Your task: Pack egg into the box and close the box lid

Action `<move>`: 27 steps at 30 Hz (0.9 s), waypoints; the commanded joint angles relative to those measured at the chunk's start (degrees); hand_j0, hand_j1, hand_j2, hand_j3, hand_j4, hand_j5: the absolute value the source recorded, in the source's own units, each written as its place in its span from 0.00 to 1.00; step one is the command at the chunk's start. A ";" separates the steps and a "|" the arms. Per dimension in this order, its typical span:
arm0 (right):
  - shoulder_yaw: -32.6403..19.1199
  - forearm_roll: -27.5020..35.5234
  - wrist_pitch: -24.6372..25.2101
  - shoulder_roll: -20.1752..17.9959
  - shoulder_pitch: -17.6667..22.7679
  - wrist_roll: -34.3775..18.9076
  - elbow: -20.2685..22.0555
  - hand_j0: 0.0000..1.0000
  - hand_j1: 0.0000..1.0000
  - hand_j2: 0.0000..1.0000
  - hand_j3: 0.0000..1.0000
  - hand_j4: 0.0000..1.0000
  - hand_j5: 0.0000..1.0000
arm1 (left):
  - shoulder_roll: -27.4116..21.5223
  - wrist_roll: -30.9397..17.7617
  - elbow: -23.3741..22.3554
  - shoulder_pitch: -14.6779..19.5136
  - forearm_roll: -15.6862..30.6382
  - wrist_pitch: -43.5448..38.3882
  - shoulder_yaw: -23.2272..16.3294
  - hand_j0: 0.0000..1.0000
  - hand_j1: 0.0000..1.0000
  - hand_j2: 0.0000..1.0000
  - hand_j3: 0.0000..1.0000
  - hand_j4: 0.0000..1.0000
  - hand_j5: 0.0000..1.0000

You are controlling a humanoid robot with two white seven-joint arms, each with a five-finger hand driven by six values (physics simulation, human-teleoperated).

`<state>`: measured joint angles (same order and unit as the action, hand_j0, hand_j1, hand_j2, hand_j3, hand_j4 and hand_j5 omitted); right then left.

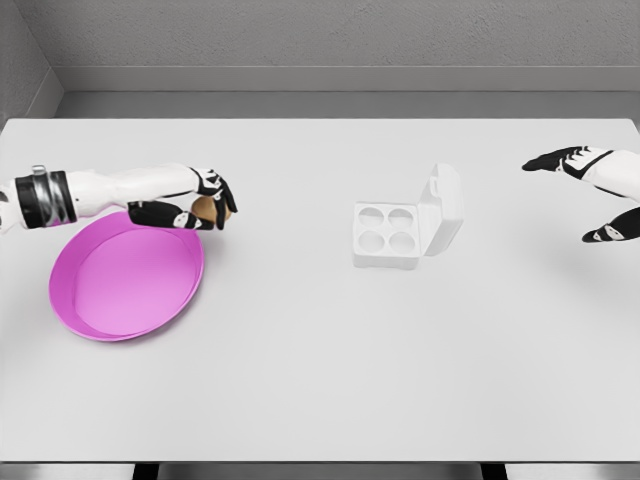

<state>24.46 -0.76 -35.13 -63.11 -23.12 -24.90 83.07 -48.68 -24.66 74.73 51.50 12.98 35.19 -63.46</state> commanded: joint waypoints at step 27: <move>4.89 -2.23 0.13 11.60 -7.56 -5.16 -11.88 1.00 1.00 1.00 1.00 1.00 1.00 | 10.88 -0.03 -2.49 2.20 0.38 -0.19 0.09 0.33 0.33 0.33 0.33 0.33 0.33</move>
<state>28.96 -3.26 -35.15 -51.76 -30.67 -29.90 71.76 -38.88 -24.77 72.95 53.79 12.95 35.19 -63.42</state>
